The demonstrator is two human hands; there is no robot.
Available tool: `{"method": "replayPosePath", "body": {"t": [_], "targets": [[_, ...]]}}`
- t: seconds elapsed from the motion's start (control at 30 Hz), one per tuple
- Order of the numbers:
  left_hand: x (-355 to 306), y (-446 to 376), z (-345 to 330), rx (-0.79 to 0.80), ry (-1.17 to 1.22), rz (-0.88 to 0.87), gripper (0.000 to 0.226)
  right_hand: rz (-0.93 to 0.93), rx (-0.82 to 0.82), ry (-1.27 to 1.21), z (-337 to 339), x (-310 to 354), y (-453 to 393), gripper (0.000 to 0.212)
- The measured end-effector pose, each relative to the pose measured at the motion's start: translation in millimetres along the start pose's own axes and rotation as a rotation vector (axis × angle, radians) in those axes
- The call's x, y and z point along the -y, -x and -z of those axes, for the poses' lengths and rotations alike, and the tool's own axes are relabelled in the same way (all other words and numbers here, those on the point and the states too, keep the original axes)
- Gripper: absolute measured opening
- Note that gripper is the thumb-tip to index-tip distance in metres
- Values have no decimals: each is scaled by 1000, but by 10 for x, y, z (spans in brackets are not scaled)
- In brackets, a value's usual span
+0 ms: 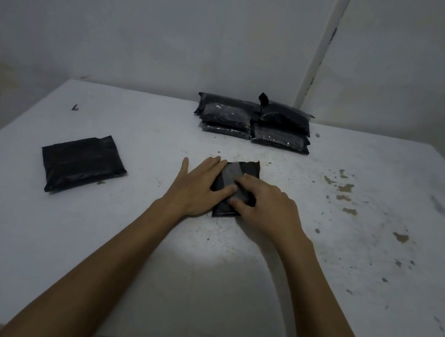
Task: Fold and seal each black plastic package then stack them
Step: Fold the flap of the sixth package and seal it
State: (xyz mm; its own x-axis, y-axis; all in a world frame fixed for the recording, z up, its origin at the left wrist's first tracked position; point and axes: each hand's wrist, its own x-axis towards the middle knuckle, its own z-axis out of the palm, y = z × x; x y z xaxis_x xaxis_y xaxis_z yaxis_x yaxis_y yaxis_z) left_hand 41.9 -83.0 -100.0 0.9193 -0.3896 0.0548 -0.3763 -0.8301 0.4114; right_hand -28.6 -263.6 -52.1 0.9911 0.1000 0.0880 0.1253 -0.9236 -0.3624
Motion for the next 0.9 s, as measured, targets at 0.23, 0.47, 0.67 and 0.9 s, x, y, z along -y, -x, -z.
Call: {"method": "replayPosePath", "body": {"t": [0.23, 0.47, 0.67, 0.9], "targets": [[15, -1, 10, 40, -41, -9, 113, 11, -14, 16, -56, -104, 113, 59], [30, -31, 11, 63, -62, -16, 121, 79, -148, 69, -2, -118, -96, 32], [29, -8, 27, 85, -21, -30, 112, 192, 47, 99, -182, 11, -232, 58], [73, -47, -28, 75, -27, -31, 116, 78, 97, 181, -236, -6, -542, 72]]}}
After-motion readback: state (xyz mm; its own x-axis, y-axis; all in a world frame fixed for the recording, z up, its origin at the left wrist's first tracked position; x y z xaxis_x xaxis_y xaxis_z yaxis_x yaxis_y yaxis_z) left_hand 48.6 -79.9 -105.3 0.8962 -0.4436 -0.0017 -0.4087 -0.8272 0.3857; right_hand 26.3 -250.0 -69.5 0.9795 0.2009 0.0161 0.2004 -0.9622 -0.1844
